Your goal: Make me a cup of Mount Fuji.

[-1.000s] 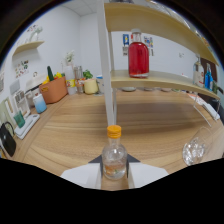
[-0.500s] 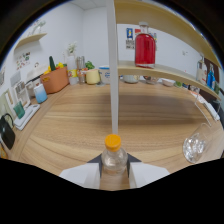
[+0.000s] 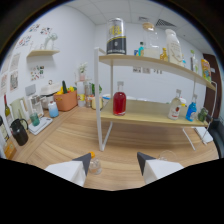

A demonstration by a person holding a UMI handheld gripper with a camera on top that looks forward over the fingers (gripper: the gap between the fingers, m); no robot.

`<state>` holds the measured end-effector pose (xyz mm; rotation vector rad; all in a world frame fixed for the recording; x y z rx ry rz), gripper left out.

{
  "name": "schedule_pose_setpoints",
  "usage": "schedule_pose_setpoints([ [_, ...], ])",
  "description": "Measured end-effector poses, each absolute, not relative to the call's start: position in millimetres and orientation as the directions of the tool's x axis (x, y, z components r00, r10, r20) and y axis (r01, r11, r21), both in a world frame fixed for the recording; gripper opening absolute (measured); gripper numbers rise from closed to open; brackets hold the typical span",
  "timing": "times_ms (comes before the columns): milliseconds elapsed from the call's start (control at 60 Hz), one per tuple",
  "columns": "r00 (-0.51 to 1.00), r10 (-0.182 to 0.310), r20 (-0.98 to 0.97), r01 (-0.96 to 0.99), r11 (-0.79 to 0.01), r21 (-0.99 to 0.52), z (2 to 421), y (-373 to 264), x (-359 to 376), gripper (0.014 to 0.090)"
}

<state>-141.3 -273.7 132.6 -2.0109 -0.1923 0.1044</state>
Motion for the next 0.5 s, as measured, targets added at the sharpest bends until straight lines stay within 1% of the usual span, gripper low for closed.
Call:
schedule_pose_setpoints([
  [50,0.986,0.163,0.038,0.1,-0.389,-0.916,140.9,-278.0,-119.8,0.0859],
  [83,0.988,0.149,0.051,0.105,-0.382,-0.918,141.0,-280.7,-104.4,0.0857],
  [133,0.989,0.134,0.056,0.105,-0.395,-0.913,134.9,-283.4,-82.0,0.0857],
  [233,0.994,0.085,0.069,0.1,-0.433,-0.896,118.9,-289.5,-34.7,0.0857],
  [300,0.996,0.053,0.072,0.088,-0.443,-0.892,119.8,-288.7,-3.6,0.0857],
  [400,0.998,0.018,0.061,0.063,-0.423,-0.904,138.6,-278.3,39.5,0.0861],
  [500,0.998,0.016,0.064,0.065,-0.361,-0.93,173.1,-252.8,73.6,0.0863],
])
